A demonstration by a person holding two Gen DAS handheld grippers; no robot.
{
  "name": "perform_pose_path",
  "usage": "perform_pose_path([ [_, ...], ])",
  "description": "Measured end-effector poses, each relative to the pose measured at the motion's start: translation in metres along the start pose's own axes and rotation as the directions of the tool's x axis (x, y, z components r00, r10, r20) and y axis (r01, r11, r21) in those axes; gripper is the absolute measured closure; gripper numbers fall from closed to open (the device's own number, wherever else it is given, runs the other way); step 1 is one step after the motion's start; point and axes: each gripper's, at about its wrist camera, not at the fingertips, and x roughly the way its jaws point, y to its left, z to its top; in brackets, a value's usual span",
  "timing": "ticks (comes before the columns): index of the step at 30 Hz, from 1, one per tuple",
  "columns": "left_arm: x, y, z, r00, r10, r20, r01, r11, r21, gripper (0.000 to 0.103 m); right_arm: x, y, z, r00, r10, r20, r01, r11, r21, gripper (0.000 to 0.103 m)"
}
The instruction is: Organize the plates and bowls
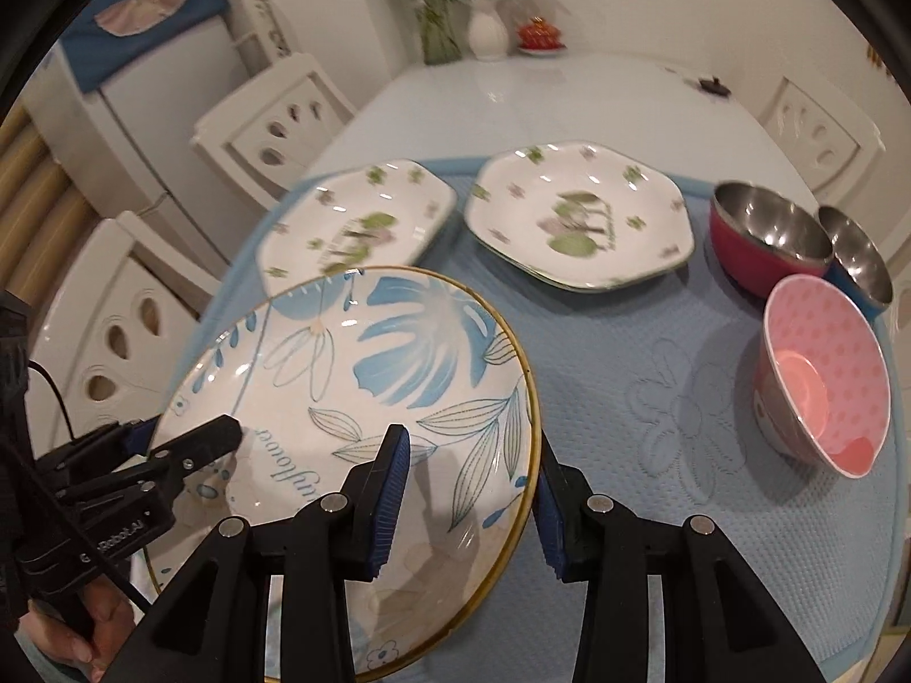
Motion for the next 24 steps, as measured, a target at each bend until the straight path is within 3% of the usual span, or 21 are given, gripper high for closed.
perform_pose_path([
  [9,-0.002,0.035,-0.031,0.996,0.087,-0.023,-0.088,0.995,-0.04,0.065,0.022,0.041,-0.036,0.997,0.038,-0.071,-0.043,0.997,-0.07,0.063],
  [24,0.025,0.045,-0.062,0.989,0.112,-0.092,-0.115,0.993,-0.026,0.065,0.055,0.043,-0.075,0.977,0.022,-0.213,-0.032,0.999,-0.043,0.063],
])
